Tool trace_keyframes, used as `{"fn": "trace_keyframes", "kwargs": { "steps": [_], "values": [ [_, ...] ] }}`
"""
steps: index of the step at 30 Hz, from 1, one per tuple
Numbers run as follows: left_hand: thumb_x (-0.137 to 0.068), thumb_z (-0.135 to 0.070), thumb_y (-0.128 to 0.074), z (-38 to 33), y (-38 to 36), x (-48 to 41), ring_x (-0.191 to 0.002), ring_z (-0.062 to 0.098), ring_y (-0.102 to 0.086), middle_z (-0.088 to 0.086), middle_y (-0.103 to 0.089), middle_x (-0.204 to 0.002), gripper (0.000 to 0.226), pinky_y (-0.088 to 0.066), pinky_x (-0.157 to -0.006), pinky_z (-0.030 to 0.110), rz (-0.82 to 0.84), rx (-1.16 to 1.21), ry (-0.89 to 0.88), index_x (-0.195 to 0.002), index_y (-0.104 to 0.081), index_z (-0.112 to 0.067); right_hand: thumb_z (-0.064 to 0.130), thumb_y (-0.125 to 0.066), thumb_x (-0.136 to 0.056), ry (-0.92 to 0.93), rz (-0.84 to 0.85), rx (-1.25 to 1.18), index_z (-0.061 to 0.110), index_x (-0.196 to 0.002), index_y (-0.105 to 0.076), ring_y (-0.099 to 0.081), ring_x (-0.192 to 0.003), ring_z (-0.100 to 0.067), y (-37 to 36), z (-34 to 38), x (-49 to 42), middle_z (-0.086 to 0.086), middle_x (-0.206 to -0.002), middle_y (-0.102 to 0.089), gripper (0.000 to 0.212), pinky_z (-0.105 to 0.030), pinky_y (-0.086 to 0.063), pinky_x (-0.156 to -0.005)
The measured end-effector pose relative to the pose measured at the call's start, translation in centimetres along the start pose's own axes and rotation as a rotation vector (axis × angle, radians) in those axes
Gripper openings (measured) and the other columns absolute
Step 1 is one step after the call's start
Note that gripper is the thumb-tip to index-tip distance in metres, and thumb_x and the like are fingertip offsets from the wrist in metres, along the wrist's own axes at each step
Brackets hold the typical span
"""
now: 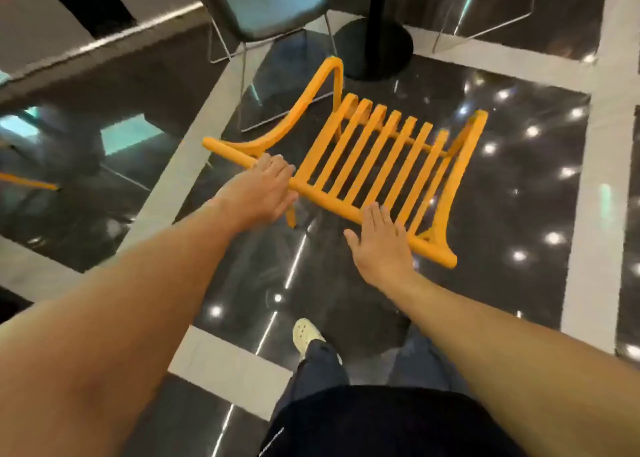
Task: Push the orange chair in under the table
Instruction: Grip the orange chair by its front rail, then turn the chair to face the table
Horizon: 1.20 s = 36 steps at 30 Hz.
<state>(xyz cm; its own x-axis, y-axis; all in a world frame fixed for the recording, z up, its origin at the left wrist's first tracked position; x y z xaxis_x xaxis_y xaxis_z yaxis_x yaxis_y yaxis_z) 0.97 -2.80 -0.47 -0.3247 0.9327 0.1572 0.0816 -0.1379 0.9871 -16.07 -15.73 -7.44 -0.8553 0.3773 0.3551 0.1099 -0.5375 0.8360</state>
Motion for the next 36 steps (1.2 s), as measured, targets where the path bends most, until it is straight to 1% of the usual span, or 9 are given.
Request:
{"fn": "trace_keyframes", "kwargs": {
  "steps": [5,9,13,15,18,20,23,30,36],
  "values": [
    [-0.088,-0.015,-0.055,2.9,-1.5,-0.7,-0.112,0.054,-0.043,0.042,-0.048,-0.117,0.050,-0.032,-0.096,0.061,0.006,-0.045,0.009,-0.119,-0.038,0.021,0.037,-0.036,-0.097,-0.116,-0.254,0.057,0.004,-0.139,-0.027,-0.027,-0.132,-0.033,0.2,0.7,-0.4,-0.016,-0.143,-0.037,0.054,-0.051,-0.013,-0.109],
    [-0.089,-0.023,-0.052,5.7,-3.0,-1.9,-0.126,0.050,-0.028,0.037,-0.037,-0.133,0.059,-0.020,-0.105,0.059,0.022,0.003,0.013,-0.129,-0.029,0.015,0.038,-0.038,-0.096,-0.192,-0.341,0.075,0.006,-0.135,-0.035,-0.039,-0.119,-0.032,-0.3,1.2,-1.7,-0.013,-0.127,-0.050,0.050,-0.051,-0.015,-0.107],
    [-0.092,-0.026,-0.046,6.9,-5.0,-2.7,-0.128,0.048,-0.026,0.034,-0.037,-0.134,0.058,-0.017,-0.106,0.058,0.101,0.030,-0.031,-0.131,-0.027,0.012,0.040,-0.036,-0.096,-0.231,-0.356,0.068,0.008,-0.128,-0.044,-0.044,-0.106,-0.032,-0.7,0.9,-3.2,-0.013,-0.113,-0.055,0.046,-0.051,-0.020,-0.102],
    [-0.093,-0.025,-0.045,7.2,-5.7,-3.0,-0.124,0.049,-0.030,0.036,-0.041,-0.129,0.055,-0.017,-0.105,0.059,0.137,0.015,-0.035,-0.129,-0.030,0.013,0.038,-0.039,-0.095,-0.214,-0.391,0.057,0.010,-0.117,-0.050,-0.045,-0.099,-0.031,-0.7,0.6,-3.3,-0.012,-0.105,-0.056,0.038,-0.050,-0.023,-0.097],
    [-0.092,-0.021,-0.047,7.4,-5.9,-3.5,-0.098,0.053,-0.046,0.036,-0.053,-0.103,0.040,-0.023,-0.098,0.062,0.118,-0.038,-0.063,-0.113,-0.044,0.013,0.035,-0.044,-0.095,-0.177,-0.448,0.020,0.011,-0.108,-0.054,-0.045,-0.092,-0.031,-0.8,0.4,-3.2,-0.011,-0.097,-0.055,0.029,-0.047,-0.023,-0.092],
    [-0.092,-0.023,-0.046,7.3,-5.5,-3.9,-0.083,0.050,-0.049,0.033,-0.054,-0.091,0.034,-0.031,-0.090,0.062,0.085,-0.053,-0.075,-0.101,-0.049,0.010,0.033,-0.045,-0.094,-0.164,-0.468,0.017,0.011,-0.108,-0.055,-0.047,-0.091,-0.031,-0.5,0.1,-3.4,-0.011,-0.097,-0.056,0.028,-0.045,-0.021,-0.090],
    [-0.091,-0.023,-0.048,6.8,-5.2,-4.6,-0.073,0.044,-0.048,0.030,-0.054,-0.083,0.030,-0.037,-0.071,0.058,0.034,-0.041,-0.049,-0.092,-0.050,0.006,0.034,-0.047,-0.094,-0.147,-0.471,0.028,0.011,-0.109,-0.055,-0.048,-0.091,-0.032,0.3,-0.9,-4.1,-0.012,-0.096,-0.058,0.029,-0.042,-0.019,-0.087],
    [-0.092,-0.029,-0.042,4.8,-4.9,-8.9,-0.070,0.041,-0.047,0.026,-0.053,-0.081,0.033,-0.037,-0.068,0.053,-0.011,0.005,-0.004,-0.089,-0.049,0.003,0.042,-0.044,-0.091,-0.107,-0.423,0.060,0.011,-0.107,-0.055,-0.046,-0.091,-0.033,3.8,-5.8,-7.0,-0.011,-0.096,-0.057,0.036,-0.042,-0.018,-0.086],
    [-0.091,-0.030,-0.042,3.1,-4.0,-15.4,-0.073,0.041,-0.047,0.025,-0.052,-0.082,0.031,-0.037,-0.071,0.053,-0.030,0.037,0.092,-0.089,-0.049,0.001,0.043,-0.044,-0.091,-0.045,-0.386,0.102,0.009,-0.107,-0.056,-0.047,-0.090,-0.035,8.8,-11.1,-11.9,-0.013,-0.095,-0.057,0.040,-0.041,-0.019,-0.083]
  ]
}}
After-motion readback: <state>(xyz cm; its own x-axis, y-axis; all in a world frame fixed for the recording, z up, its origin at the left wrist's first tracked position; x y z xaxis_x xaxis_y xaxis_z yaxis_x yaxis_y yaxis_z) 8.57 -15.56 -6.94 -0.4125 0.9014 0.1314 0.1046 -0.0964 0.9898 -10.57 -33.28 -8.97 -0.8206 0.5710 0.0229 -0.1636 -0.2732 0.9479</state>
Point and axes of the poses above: each hand's wrist, its own x-axis away from the middle knuckle, its own y-axis out of the back of the hand, z = x × y, the point moved 3 cm from there along -x, towards the middle knuckle
